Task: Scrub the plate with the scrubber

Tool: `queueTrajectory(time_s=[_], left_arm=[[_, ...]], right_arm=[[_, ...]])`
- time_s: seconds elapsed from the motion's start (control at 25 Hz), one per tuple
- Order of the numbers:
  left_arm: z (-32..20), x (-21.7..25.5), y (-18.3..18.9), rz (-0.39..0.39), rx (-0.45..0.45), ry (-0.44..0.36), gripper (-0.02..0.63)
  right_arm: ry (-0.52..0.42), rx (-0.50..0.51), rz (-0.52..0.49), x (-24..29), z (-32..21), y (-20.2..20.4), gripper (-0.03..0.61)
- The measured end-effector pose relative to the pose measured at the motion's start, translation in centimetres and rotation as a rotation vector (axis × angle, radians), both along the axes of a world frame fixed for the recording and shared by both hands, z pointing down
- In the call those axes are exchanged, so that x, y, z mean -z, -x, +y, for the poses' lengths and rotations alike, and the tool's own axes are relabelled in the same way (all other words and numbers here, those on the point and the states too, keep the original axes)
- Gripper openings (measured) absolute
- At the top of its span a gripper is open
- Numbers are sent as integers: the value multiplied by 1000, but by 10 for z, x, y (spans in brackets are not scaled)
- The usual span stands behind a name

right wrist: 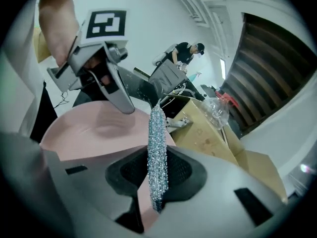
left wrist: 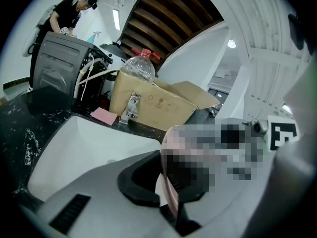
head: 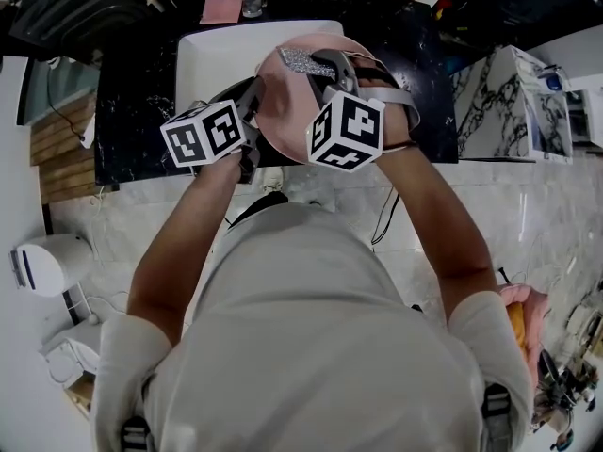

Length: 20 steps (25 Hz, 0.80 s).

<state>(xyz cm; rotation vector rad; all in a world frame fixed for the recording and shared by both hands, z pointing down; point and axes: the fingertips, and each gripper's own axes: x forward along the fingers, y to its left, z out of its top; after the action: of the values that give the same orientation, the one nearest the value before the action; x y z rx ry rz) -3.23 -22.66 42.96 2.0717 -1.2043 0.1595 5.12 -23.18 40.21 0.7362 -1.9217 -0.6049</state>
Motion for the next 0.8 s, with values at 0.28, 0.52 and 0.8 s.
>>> queueTrajectory(time_s=[0.28,0.52,0.8], left_arm=[[0,-2,4,16,22,16,23],[-4,0,8,24,41,11,31],[-8,2,15,39,70,9,35]], right_arm=[[-27,76,105,-18,13,20,78],[-8,144,155,-40,39,31,78],[73,250,155,-55,87,37,78]])
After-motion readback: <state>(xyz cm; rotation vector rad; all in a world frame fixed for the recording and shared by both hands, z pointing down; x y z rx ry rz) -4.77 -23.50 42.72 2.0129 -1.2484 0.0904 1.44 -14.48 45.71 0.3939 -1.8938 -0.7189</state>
